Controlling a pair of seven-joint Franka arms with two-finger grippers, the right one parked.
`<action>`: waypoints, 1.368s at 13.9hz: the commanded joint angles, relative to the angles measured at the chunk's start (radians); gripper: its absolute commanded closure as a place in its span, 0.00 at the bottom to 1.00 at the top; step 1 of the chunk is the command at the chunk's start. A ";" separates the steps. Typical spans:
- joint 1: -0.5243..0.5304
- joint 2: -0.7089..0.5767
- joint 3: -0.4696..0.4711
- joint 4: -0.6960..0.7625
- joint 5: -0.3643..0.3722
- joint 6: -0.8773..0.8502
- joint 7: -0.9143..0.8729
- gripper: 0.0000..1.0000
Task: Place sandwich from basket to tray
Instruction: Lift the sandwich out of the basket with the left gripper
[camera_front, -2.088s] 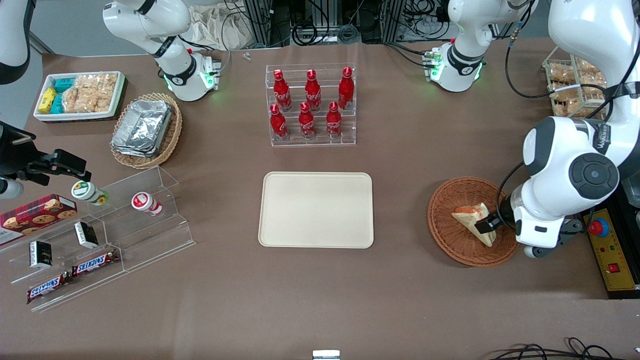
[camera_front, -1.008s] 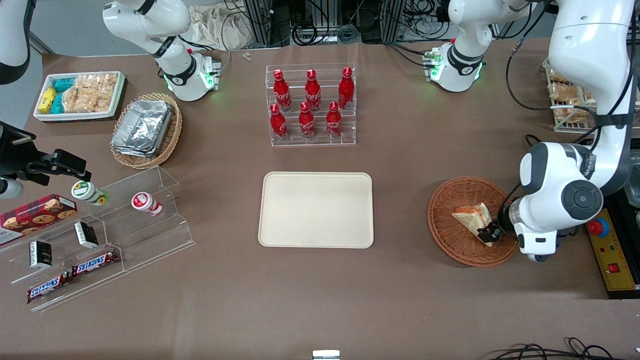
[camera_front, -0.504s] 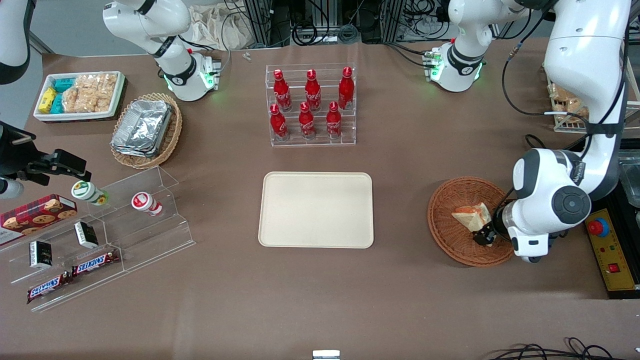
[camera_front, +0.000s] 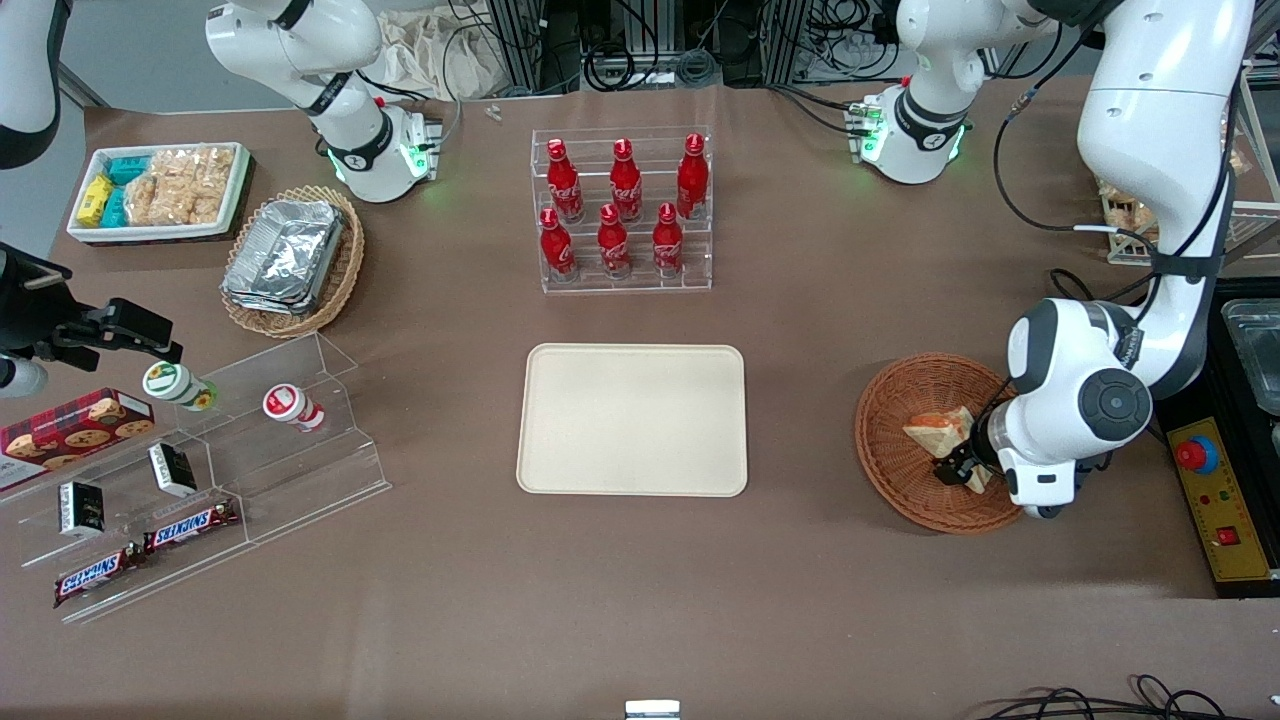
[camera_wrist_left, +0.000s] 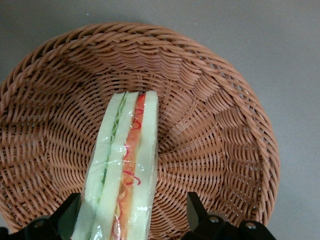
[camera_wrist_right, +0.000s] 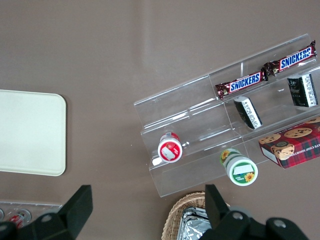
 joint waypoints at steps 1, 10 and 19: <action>0.003 0.004 -0.006 -0.013 0.006 0.035 -0.028 0.63; 0.007 -0.066 -0.006 0.024 0.014 -0.074 0.012 1.00; -0.006 -0.200 -0.079 0.386 -0.002 -0.648 0.271 1.00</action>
